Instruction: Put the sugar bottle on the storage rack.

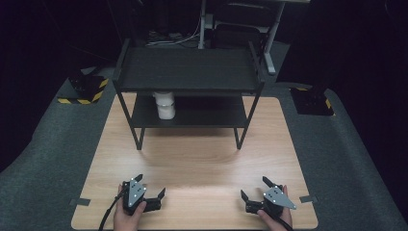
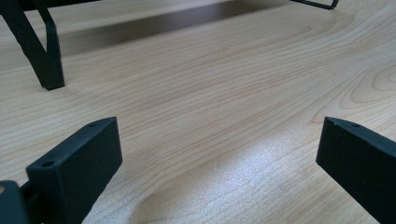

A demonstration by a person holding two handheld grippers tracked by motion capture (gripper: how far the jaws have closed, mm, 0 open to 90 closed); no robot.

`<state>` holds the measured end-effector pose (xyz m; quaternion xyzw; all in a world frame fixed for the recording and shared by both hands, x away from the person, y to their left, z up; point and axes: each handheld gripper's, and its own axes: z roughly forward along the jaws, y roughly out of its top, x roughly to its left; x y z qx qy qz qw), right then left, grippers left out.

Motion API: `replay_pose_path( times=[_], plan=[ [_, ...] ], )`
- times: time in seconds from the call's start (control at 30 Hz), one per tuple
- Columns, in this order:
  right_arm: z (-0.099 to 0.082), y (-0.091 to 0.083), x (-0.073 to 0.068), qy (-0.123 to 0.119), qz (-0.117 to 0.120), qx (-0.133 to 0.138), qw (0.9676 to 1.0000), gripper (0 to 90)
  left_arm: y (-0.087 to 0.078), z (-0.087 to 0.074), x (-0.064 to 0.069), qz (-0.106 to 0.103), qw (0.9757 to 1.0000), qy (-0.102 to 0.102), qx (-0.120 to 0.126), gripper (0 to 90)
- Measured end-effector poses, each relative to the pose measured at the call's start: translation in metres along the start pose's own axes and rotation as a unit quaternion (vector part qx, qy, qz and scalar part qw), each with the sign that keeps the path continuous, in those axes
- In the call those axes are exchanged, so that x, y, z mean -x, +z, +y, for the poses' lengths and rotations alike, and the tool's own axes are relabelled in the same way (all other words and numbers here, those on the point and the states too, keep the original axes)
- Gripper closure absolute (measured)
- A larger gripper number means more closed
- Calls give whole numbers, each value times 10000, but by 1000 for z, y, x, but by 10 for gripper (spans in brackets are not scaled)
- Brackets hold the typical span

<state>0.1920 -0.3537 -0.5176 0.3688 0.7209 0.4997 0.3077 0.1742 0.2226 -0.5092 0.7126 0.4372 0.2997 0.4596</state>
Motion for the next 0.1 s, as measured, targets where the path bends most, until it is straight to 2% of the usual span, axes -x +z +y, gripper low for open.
replay_pose_path(
  times=[0.1],
  plan=[
    [1,1,2,72,21,-38,10000,3,1,1,-1,-1,10000,-63,-17,4]
  ],
)
